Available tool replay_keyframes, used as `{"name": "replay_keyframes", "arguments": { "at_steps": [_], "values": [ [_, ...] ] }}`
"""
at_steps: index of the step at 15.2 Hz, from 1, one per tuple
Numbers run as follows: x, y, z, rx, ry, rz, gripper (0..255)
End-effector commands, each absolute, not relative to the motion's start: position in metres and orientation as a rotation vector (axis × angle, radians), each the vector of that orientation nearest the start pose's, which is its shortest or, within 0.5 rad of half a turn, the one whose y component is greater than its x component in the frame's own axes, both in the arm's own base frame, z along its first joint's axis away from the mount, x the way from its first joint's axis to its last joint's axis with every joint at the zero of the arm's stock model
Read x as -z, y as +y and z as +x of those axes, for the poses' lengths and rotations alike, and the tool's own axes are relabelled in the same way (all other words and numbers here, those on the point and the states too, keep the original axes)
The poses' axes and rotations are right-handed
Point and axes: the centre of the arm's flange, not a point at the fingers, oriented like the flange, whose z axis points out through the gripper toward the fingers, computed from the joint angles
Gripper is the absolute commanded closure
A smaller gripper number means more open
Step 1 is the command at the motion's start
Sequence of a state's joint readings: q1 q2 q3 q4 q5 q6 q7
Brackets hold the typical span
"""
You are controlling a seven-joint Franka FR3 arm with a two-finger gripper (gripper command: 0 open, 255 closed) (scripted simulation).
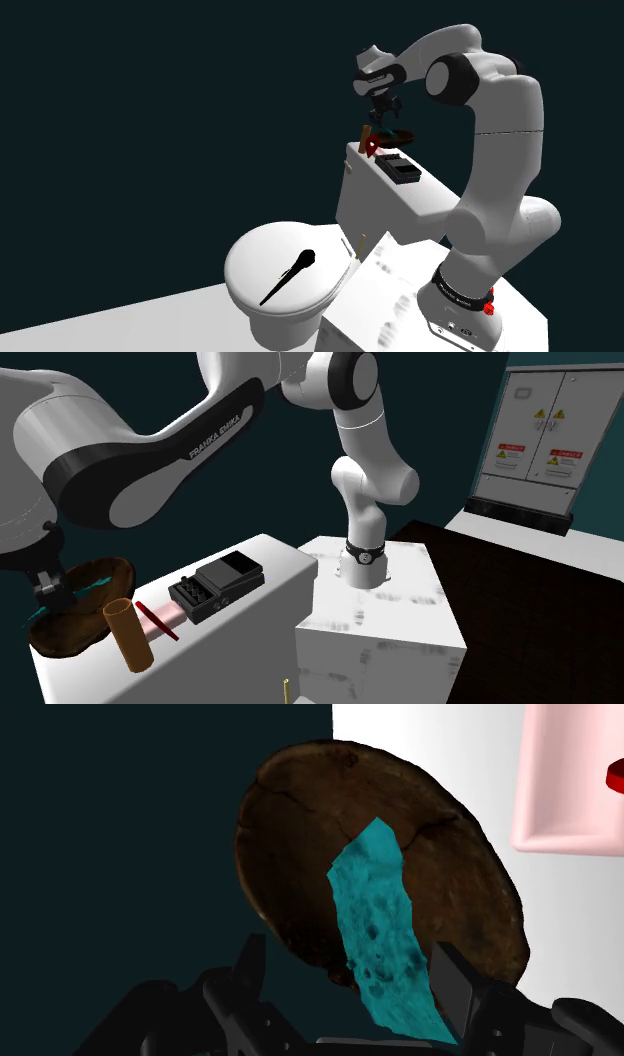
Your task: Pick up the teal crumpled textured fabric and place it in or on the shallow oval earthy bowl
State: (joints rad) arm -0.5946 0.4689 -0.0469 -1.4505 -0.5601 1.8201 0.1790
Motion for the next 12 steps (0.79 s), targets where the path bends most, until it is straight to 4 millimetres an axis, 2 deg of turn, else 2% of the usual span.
{"name": "replay_keyframes", "arguments": {
  "at_steps": [1,3,7,12],
  "values": [
    [-0.421,-0.442,0.527,0.300,-0.830,2.471,0],
    [-0.421,-0.442,0.526,0.300,-0.830,2.471,0],
    [-0.463,-0.423,0.544,0.300,-0.830,2.471,0],
    [-0.463,-0.423,0.544,0.300,-0.830,2.471,0]
  ]
}}
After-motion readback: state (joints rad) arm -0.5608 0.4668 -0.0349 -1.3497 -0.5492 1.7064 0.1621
